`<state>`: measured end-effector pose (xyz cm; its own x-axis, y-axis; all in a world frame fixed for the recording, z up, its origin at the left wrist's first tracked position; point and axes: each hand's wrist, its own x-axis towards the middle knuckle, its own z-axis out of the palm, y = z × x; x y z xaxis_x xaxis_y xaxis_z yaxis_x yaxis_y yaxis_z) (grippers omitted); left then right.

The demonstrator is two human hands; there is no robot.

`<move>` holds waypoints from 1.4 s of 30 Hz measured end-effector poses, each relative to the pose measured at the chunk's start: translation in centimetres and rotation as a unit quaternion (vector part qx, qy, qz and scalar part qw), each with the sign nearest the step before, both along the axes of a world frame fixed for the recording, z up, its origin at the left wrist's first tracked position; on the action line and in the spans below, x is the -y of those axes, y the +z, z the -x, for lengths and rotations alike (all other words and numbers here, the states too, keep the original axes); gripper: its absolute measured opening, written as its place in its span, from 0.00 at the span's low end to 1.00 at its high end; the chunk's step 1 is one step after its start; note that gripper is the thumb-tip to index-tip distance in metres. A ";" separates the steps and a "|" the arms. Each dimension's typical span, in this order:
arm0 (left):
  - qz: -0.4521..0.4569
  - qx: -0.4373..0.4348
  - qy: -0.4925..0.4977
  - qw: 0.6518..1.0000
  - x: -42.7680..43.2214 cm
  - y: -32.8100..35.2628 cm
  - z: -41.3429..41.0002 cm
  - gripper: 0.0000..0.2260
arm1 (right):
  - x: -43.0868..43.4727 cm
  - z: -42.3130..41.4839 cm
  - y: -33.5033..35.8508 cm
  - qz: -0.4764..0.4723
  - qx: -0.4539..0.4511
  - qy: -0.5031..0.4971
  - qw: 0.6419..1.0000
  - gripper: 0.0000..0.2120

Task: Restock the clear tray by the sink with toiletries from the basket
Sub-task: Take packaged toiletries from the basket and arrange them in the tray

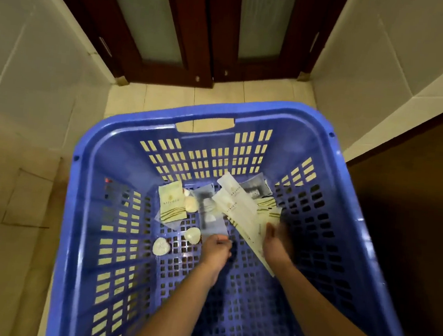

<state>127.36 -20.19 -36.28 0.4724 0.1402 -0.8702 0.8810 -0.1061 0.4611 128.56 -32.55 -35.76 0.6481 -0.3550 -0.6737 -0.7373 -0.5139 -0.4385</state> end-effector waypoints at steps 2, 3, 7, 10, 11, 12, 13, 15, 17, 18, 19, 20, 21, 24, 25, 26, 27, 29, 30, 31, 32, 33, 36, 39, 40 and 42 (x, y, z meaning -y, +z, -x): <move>0.008 0.003 -0.019 1.000 0.7 -1.4 0.1 0.11 | -0.3 0.0 -0.5 0.031 0.031 -0.018 0.999 0.23; 0.015 0.007 -0.023 1.000 1.0 -1.9 0.2 0.13 | -0.4 0.0 -0.7 0.042 0.044 -0.021 0.998 0.22; 0.037 0.003 -0.039 0.999 1.8 -3.0 0.9 0.15 | -1.1 0.9 -1.7 0.039 0.062 -0.053 0.996 0.21; 0.034 -0.003 -0.033 0.999 1.8 -3.6 1.5 0.15 | -1.5 1.6 -2.5 -0.009 0.046 -0.089 0.995 0.20; 0.030 -0.007 -0.028 0.999 1.8 -3.6 1.6 0.14 | -1.8 1.9 -2.7 -0.017 0.036 -0.089 0.995 0.19; 0.027 -0.014 -0.026 0.999 1.8 -3.5 1.7 0.14 | -2.1 2.1 -2.6 -0.019 0.031 -0.088 0.995 0.19; 0.026 -0.019 -0.028 0.999 1.7 -3.3 1.8 0.13 | -2.4 2.4 -2.6 -0.023 0.026 -0.090 0.995 0.18; 0.035 -0.042 -0.029 0.998 1.6 -2.6 2.0 0.13 | -2.7 2.7 -2.3 -0.048 0.025 -0.113 0.992 0.18; 0.043 -0.048 -0.026 0.998 1.3 -2.3 2.4 0.14 | -2.8 3.2 -1.5 -0.075 0.011 -0.120 0.990 0.18; 0.037 -0.043 -0.033 0.998 1.1 -1.8 2.5 0.13 | -2.8 3.4 -1.0 -0.082 0.010 -0.117 0.990 0.17; 0.026 -0.032 -0.034 0.999 0.9 -1.4 2.7 0.13 | -2.7 3.6 -0.5 -0.098 0.015 -0.134 0.986 0.17; 0.009 -0.024 -0.028 0.999 0.8 -0.9 2.9 0.14 | -2.7 3.7 0.3 -0.116 0.021 -0.154 0.981 0.18; -0.003 -0.011 -0.027 1.000 0.6 -0.4 3.2 0.15 | -2.7 3.9 1.0 -0.126 0.026 -0.161 0.978 0.18; -0.015 -0.001 -0.015 1.000 0.0 2.7 3.6 0.16 | -2.7 4.1 3.7 -0.157 0.034 -0.172 0.972 0.17; -0.012 0.008 -0.011 1.000 -0.3 4.1 3.7 0.16 | -2.8 4.1 4.9 -0.173 0.037 -0.176 0.968 0.16; -0.008 0.017 -0.011 1.000 -0.5 5.7 3.6 0.16 | -2.9 4.1 6.0 -0.188 0.042 -0.180 0.965 0.15; -0.012 0.035 -0.020 0.999 -0.8 6.7 3.6 0.17 | -3.1 4.1 7.1 -0.199 0.049 -0.180 0.962 0.14; -0.034 0.075 -0.064 0.995 -1.6 10.1 3.5 0.17 | -3.4 4.2 10.3 -0.217 0.076 -0.183 0.956 0.15; -0.024 0.092 -0.080 0.992 -2.0 12.0 3.6 0.17 | -3.5 4.2 12.1 -0.223 0.089 -0.185 0.953 0.16; -0.005 0.114 -0.091 0.989 -2.5 13.5 3.7 0.17 | -3.7 4.4 14.0 -0.228 0.100 -0.186 0.951 0.17; 0.017 0.130 -0.093 0.987 -3.1 15.2 3.8 0.15 | -3.9 4.7 15.7 -0.235 0.112 -0.189 0.947 0.17; 0.036 0.150 -0.091 0.984 -3.8 17.2 4.0 0.12 | -4.0 5.0 17.6 -0.246 0.130 -0.191 0.941 0.16; 0.115 0.189 -0.060 0.973 -5.6 23.2 4.3 0.06 | -4.4 6.2 24.0 -0.293 0.186 -0.192 0.918 0.11; 0.185 0.215 -0.044 0.958 -7.2 28.6 5.3 0.10 | -5.2 8.4 30.0 -0.312 0.235 -0.173 0.904 0.10; 0.193 0.231 -0.059 0.952 -8.0 30.1 5.6 0.10 | -5.5 9.2 32.0 -0.306 0.260 -0.170 0.900 0.10; 0.207 0.257 -0.079 0.941 -9.3 32.7 6.6 0.10 | -5.9 10.6 35.5 -0.283 0.300 -0.167 0.896 0.10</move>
